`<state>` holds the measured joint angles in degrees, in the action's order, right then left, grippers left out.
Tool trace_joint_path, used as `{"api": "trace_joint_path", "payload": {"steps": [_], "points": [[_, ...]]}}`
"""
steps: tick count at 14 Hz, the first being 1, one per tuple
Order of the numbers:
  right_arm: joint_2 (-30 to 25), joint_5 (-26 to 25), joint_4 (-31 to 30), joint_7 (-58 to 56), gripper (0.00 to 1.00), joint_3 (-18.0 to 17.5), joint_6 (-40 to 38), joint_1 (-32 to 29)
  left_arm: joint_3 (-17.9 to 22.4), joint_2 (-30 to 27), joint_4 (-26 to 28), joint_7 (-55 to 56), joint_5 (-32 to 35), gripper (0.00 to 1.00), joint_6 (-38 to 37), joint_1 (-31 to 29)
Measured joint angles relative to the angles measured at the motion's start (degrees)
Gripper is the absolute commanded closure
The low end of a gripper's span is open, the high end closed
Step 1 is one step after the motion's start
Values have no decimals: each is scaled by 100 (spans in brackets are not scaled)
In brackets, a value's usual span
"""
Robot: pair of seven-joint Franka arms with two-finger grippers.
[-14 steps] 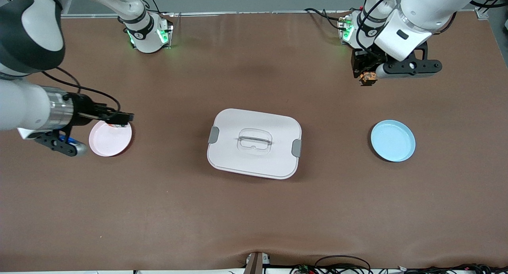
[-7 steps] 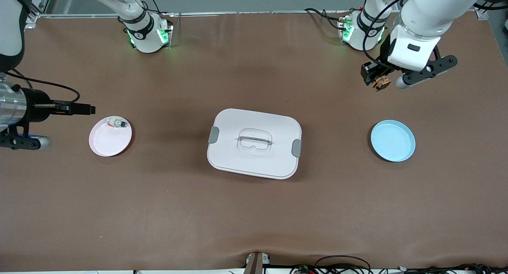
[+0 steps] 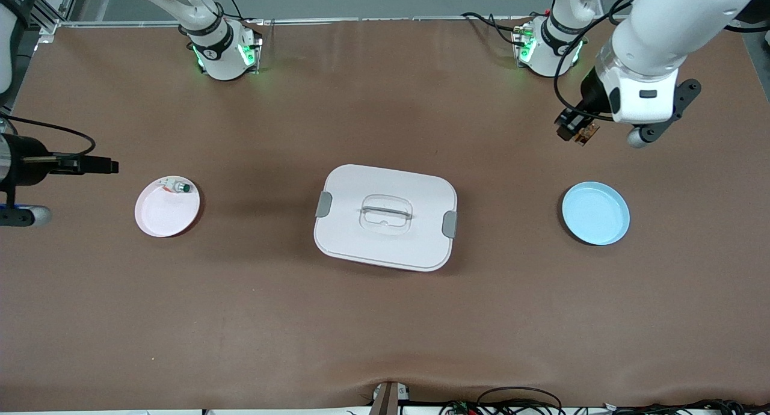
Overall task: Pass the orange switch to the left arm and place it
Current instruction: 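Move the switch with the left gripper over the light-blue plate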
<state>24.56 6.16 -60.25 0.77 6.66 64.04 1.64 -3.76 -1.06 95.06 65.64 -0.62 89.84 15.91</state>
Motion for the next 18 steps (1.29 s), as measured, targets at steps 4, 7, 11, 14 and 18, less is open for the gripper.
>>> {"api": "trace_joint_path", "payload": {"steps": [4, 7, 11, 14, 18], "points": [[54, 0, -12, -19, 0, -32, 0, -53, 14, 35, 1, 439, 0, 100, -124, -340], [91, 0, -12, -19, 0, -80, 21, -10, 15, 117, 17, 963, -40, 100, 57, -533], [92, -78, -10, -19, 0, -59, 116, -58, 16, 165, 358, 1833, -107, 100, 879, -651], [92, -410, -10, -197, 0, -56, 122, -73, 13, 123, 907, 2053, -110, 100, 1636, -831], [92, -478, -10, -348, 0, -43, 123, -91, 14, 34, 1511, 2076, -116, 100, 2216, -1185]]}}
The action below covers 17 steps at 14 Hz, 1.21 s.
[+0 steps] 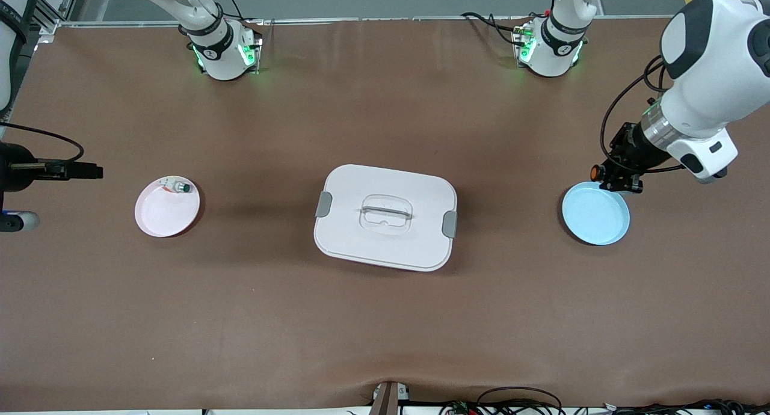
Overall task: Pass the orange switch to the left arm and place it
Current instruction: 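Move the switch with the left gripper over the light-blue plate, then lower the switch with the left gripper onto the light-blue plate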
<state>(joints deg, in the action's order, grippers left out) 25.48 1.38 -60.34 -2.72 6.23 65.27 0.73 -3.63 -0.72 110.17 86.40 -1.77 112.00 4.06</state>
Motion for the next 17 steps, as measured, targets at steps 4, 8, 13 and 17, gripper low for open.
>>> {"api": "trace_joint_path", "payload": {"steps": [4, 8, 13, 17], "points": [[-2, -16, 9, 0, 0, 29, 99, -32, -3, -74, 613, 14, -1, 100, 648, -117], [-8, -16, 47, -5, 0, 32, 126, -98, -2, -81, 1323, 15, -1, 100, 1458, -213], [-199, -18, 99, -5, 0, 34, 121, -99, -3, -45, 1868, 12, 0, 100, 2142, -460], [-429, -21, 104, -3, 0, 74, 138, -99, -3, 197, 1980, -7, 0, 100, 2468, -569]]}}
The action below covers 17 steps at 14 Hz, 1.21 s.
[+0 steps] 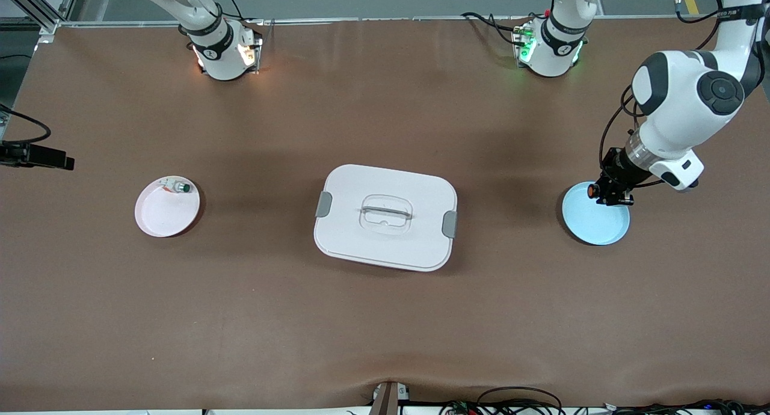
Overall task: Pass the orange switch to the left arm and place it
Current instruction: 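Lower the switch with the left gripper onto the light-blue plate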
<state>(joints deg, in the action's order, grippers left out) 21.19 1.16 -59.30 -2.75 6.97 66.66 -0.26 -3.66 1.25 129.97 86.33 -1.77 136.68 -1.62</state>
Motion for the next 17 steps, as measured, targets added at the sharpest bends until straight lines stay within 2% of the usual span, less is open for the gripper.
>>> {"api": "trace_joint_path", "payload": {"steps": [9, 11, 14, 17], "points": [[-256, 10, -97, 0, 0, -3, 295, 2, 0, 642, -51, -550, 0, 100, 250, -274], [-437, 11, -429, 0, 0, -3, 559, 2, 0, 810, -112, -652, 0, 100, 257, -336], [-915, 12, -1237, 0, 0, -3, 1145, 2, 0, 1082, -219, -683, 38, 100, 262, -371], [-1268, 13, -1718, 0, 0, -8, 1339, 2, 2, 1315, -322, -687, 142, 100, 268, -397]]}}
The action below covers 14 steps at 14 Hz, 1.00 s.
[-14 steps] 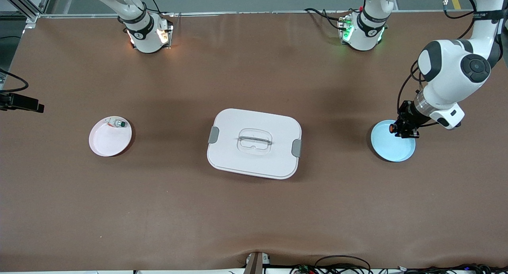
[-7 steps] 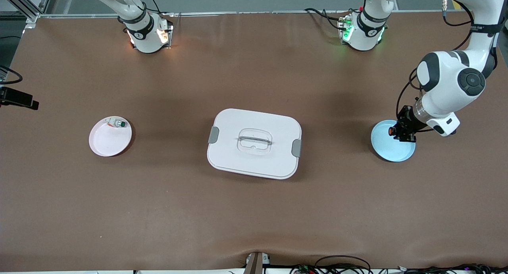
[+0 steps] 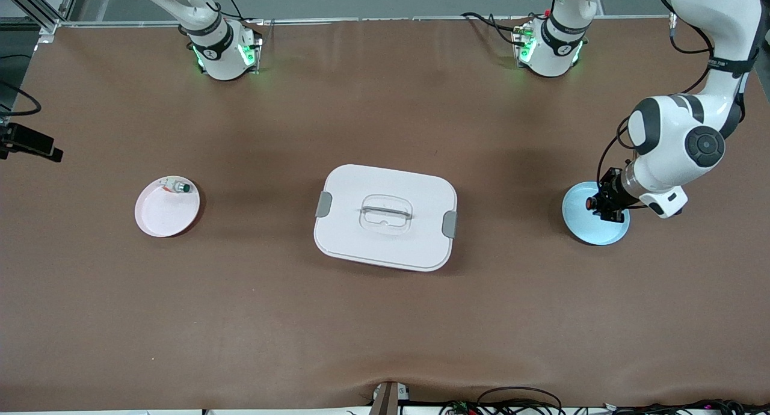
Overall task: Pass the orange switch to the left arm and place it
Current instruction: 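Lower the switch with the left gripper onto the light-blue plate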
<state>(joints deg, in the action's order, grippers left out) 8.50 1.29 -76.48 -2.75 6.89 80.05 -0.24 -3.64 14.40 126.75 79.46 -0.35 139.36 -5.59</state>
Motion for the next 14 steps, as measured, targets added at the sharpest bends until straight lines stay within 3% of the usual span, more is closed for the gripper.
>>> {"api": "trace_joint_path", "payload": {"steps": [14], "points": [[-205, 4, -122, 0, 0, -97, 197, 38, 3, 796, -186, -60, 142, 100, 390, -299]]}}
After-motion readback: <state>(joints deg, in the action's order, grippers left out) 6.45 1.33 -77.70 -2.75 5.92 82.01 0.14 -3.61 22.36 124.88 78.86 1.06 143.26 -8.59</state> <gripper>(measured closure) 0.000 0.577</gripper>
